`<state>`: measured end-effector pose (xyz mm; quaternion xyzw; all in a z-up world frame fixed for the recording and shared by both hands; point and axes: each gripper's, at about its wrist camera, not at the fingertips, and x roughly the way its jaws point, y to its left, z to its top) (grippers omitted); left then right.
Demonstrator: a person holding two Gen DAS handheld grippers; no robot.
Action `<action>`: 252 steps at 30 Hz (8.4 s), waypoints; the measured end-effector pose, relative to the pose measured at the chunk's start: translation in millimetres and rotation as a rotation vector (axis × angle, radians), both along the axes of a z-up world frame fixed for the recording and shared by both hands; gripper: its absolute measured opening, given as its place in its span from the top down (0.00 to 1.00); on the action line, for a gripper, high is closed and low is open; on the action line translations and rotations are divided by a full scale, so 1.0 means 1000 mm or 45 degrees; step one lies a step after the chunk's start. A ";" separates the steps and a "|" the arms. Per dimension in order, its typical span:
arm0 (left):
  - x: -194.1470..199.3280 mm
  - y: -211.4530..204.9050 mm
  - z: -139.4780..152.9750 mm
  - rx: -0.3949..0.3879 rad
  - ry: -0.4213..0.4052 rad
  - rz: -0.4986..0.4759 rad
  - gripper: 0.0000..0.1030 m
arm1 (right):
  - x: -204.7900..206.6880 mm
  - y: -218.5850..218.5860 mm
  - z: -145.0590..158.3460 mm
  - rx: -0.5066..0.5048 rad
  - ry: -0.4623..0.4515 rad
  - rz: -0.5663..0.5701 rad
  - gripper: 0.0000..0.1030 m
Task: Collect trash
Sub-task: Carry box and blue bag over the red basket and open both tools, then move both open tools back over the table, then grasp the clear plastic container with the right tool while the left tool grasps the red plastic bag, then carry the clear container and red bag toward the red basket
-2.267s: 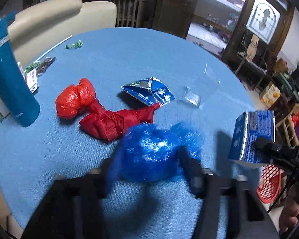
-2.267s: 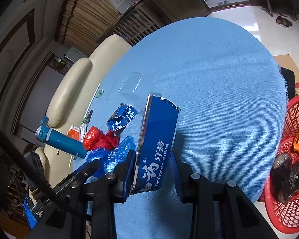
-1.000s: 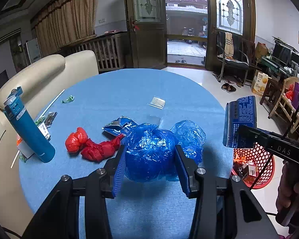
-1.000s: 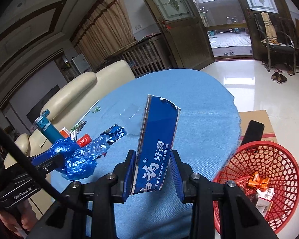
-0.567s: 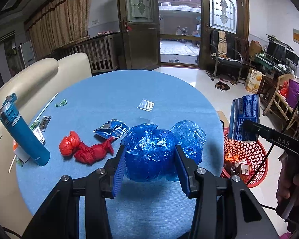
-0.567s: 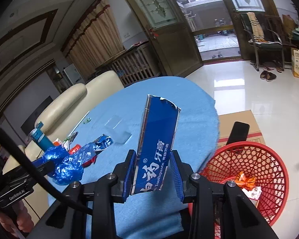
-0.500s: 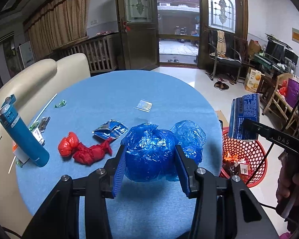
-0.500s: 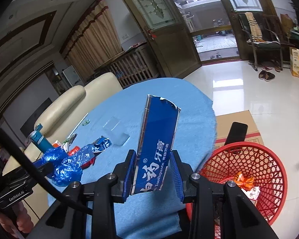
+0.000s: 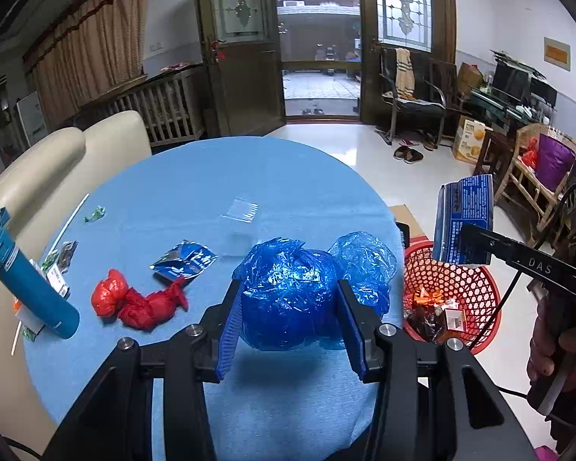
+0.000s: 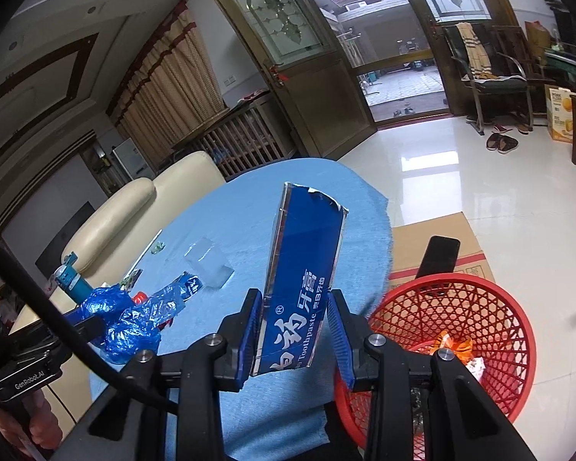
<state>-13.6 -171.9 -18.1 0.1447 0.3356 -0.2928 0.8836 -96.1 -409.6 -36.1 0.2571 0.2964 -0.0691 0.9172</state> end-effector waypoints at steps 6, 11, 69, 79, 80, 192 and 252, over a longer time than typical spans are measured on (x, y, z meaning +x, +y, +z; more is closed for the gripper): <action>-0.003 -0.019 0.001 0.002 0.024 -0.069 0.53 | -0.014 -0.017 -0.001 0.008 -0.006 -0.051 0.64; -0.006 -0.034 0.006 -0.002 0.038 -0.124 0.53 | -0.027 -0.034 -0.002 0.029 -0.017 -0.108 0.64; -0.021 -0.091 -0.004 0.133 -0.033 -0.176 0.31 | -0.048 -0.110 -0.057 0.399 0.136 -0.234 0.61; 0.016 0.023 -0.012 0.135 -0.021 0.226 0.27 | -0.043 -0.102 -0.052 0.373 0.130 -0.208 0.61; 0.017 0.034 -0.015 0.135 -0.013 0.263 0.27 | -0.041 -0.100 -0.052 0.370 0.133 -0.203 0.61; 0.039 0.059 0.040 0.003 -0.137 0.323 0.58 | 0.062 0.100 0.054 -0.196 -0.120 0.367 0.41; -0.012 -0.038 0.031 0.167 -0.192 0.037 0.58 | -0.017 0.019 0.056 -0.109 -0.169 0.113 0.40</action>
